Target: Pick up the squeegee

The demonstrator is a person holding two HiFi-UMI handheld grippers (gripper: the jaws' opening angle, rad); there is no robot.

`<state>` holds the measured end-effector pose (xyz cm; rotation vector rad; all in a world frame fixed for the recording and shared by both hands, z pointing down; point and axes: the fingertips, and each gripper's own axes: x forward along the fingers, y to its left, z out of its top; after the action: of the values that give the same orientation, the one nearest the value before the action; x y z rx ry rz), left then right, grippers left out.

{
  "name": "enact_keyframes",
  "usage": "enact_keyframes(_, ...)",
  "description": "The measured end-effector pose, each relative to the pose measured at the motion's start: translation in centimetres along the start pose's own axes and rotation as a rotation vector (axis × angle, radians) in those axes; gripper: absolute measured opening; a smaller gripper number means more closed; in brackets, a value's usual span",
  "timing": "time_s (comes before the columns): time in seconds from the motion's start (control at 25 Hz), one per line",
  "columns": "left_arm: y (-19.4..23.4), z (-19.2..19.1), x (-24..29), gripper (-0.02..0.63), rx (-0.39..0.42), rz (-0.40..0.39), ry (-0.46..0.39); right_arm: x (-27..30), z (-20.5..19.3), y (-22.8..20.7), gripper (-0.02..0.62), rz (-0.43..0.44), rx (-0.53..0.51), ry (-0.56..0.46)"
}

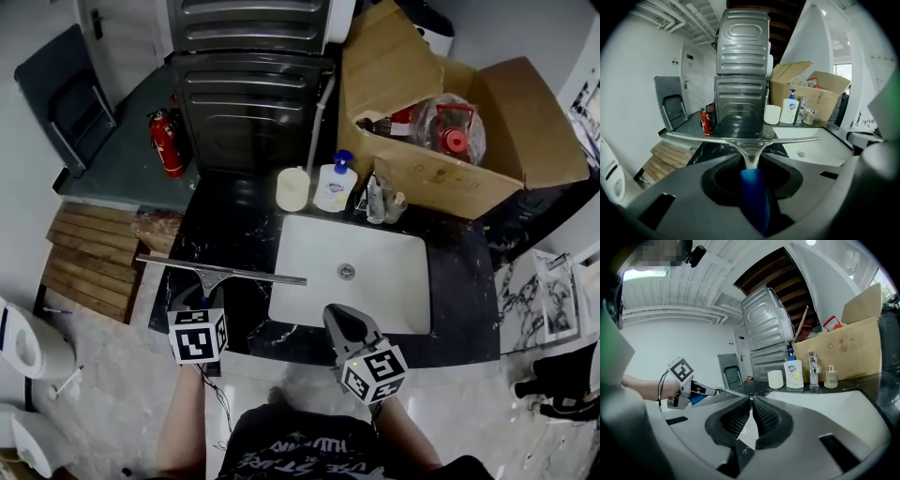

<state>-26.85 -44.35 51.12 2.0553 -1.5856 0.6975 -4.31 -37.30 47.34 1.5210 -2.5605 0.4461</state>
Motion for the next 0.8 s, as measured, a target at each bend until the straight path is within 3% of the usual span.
enact_keyframes(0.8, -5.7, -3.9, -13.0, 0.138, -0.106, 0.094, -0.138, -8.7, 0.2, 0.7, 0.049, 0.133, -0.024, -0.025)
